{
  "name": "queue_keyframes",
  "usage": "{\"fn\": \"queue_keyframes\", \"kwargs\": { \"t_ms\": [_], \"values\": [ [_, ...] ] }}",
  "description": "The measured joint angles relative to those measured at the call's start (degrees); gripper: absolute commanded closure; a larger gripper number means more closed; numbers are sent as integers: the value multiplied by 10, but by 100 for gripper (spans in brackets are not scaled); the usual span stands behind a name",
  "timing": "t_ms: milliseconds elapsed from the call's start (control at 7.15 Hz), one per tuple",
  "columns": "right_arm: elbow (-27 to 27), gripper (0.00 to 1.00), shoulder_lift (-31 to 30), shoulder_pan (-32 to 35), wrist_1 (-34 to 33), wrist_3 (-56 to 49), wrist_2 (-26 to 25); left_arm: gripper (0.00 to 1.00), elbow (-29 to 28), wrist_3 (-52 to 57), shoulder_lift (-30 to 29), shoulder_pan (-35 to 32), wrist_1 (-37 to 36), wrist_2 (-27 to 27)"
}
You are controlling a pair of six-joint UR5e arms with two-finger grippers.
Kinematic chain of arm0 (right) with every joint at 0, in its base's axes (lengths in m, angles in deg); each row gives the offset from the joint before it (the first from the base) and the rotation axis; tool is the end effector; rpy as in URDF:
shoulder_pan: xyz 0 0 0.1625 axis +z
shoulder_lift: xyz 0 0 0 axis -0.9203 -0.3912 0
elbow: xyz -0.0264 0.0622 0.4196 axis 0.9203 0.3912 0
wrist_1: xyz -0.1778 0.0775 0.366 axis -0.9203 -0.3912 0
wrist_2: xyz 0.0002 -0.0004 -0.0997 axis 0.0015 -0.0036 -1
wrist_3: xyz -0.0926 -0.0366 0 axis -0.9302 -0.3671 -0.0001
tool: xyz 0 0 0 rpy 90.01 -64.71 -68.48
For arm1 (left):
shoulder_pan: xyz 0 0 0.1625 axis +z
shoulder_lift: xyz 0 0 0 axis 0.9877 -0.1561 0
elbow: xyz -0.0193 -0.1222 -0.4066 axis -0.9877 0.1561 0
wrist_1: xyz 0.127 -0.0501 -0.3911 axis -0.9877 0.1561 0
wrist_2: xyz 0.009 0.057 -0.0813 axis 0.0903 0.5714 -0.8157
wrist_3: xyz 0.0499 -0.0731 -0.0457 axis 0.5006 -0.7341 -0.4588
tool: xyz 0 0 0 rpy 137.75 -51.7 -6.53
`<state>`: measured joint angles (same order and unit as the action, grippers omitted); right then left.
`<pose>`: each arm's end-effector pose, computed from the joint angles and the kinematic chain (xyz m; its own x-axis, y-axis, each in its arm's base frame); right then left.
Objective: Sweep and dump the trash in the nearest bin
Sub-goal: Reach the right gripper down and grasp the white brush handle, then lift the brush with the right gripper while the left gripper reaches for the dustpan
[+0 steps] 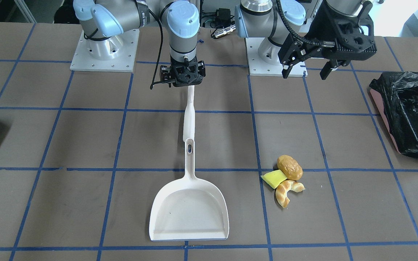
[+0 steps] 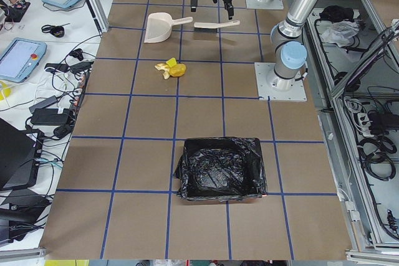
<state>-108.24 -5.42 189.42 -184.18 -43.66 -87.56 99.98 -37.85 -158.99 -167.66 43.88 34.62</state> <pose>0.3523 -0.2932 0.2545 -0.9807 -0.1956 -0.0086 -0.1942 0.9664 0.1682 -0.1110 -0.4705 0.5371 -0.9979 -0.0421 0.0500 -0.0443 0.9980 -0.0443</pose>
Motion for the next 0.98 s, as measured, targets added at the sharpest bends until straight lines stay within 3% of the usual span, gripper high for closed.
{"fn": "queue_keyframes", "kwargs": {
  "t_ms": [420,560,979],
  "values": [
    [-10,1,26,5,-18,20,33,0,4,-49,-36,-40,-58,-12],
    [-8,8,29,7,-17,30,34,0,7,-67,-57,-66,-85,-17],
    [-3,12,35,10,-15,72,36,0,21,-59,-115,-111,-161,-19]
  ]
}}
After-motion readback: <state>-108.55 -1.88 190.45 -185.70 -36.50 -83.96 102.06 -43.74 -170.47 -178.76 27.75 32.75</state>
